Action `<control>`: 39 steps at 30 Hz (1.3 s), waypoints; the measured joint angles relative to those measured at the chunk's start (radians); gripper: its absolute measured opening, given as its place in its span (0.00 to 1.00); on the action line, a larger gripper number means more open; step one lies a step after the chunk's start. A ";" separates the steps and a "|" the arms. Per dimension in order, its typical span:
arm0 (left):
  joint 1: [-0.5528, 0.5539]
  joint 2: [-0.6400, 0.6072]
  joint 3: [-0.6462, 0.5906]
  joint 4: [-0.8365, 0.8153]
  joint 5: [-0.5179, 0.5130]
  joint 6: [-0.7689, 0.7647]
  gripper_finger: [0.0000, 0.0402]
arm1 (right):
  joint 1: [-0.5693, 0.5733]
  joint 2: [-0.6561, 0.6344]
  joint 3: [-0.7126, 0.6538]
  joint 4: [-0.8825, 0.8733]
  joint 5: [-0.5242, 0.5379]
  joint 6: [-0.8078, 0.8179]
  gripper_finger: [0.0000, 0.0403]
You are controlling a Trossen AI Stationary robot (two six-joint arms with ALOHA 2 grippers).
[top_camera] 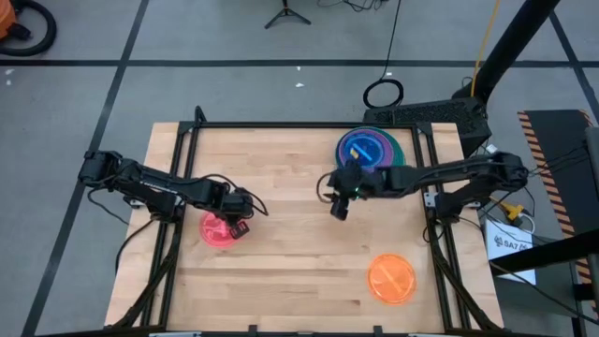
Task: Stack plastic plates
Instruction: Stack the pink plate on top of the blue plate
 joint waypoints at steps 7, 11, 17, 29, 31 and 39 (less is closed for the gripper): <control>0.000 0.000 0.000 0.044 -0.059 0.012 0.09 | 0.076 0.099 0.000 0.005 0.043 0.064 0.38; 0.000 0.000 0.000 0.079 -0.061 0.045 0.09 | 0.092 0.130 0.000 0.033 0.045 0.069 0.38; 0.000 0.000 0.000 0.133 -0.063 0.093 0.09 | 0.095 0.132 0.000 0.099 0.051 0.054 0.38; -0.014 0.000 0.000 -0.050 -0.131 -0.024 0.09 | 0.096 0.133 0.000 0.139 0.071 0.011 0.38; -0.016 0.000 0.000 -0.034 -0.139 -0.024 0.09 | 0.096 0.133 0.000 0.160 0.071 0.002 0.38; -0.042 0.022 0.000 0.007 -0.140 -0.026 0.09 | 0.096 0.133 0.000 0.176 0.072 0.003 0.38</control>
